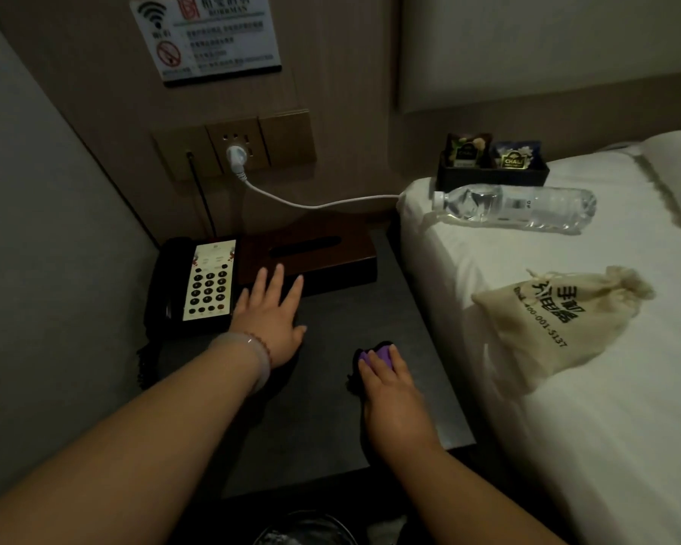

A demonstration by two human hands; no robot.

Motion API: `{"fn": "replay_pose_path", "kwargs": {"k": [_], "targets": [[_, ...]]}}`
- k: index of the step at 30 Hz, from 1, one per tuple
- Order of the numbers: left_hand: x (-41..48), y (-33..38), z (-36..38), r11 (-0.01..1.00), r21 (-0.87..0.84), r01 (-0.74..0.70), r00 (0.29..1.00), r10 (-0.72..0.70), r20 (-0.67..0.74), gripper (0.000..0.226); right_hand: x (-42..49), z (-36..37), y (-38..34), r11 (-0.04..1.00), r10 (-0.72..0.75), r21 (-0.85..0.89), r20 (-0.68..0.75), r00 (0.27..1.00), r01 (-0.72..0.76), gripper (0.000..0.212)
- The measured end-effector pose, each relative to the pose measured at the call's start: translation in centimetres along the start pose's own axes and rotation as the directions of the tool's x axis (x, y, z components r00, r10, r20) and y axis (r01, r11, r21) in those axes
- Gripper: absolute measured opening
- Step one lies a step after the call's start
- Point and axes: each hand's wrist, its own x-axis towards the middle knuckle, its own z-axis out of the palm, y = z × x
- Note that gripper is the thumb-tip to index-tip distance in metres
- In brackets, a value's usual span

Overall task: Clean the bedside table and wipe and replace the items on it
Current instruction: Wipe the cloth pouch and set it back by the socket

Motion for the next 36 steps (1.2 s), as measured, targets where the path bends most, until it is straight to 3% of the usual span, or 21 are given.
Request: {"fn": "replay_pose_path", "kwargs": {"k": [4,8,15,23,29,32,36], "targets": [[3.6,0.3,-0.1,0.999,0.044,0.006,0.998,-0.009,0.065,0.083,1.1,1.4,0.3,0.999,-0.022,-0.028,-0.078,0.997,0.02,0.042],[5.3,-0.6,0.4,0.999,0.021,0.04,0.992,-0.042,0.115,0.085,1.9,1.7,0.7,0.998,-0.017,-0.054,-0.09,0.996,0.012,0.05],[6.9,-1.8,-0.1,0.998,0.053,0.027,0.993,-0.032,0.111,0.084,2.5,1.8,0.9,0.999,-0.002,-0.035,-0.147,0.989,-0.003,0.044],[7.7,-1.8,-0.8,0.998,0.061,0.027,0.991,-0.035,0.127,0.085,2.4,1.4,0.8,1.0,0.006,-0.029,-0.124,0.992,-0.01,0.043],[7.6,-1.4,-1.4,1.0,0.016,0.016,0.987,-0.019,0.16,0.084,1.7,0.3,1.2,0.998,0.049,0.038,-0.056,0.997,-0.046,0.052],[5.8,-1.1,-1.2,0.999,-0.036,-0.034,0.998,0.035,0.049,0.083,1.2,-1.2,1.5,0.994,0.073,0.075,0.054,0.996,-0.077,0.062],[1.7,0.2,-1.0,0.961,-0.238,-0.138,0.983,0.104,-0.148,0.074,-0.1,-4.3,0.5,0.998,0.002,0.059,-0.009,1.0,-0.002,0.068]]}}
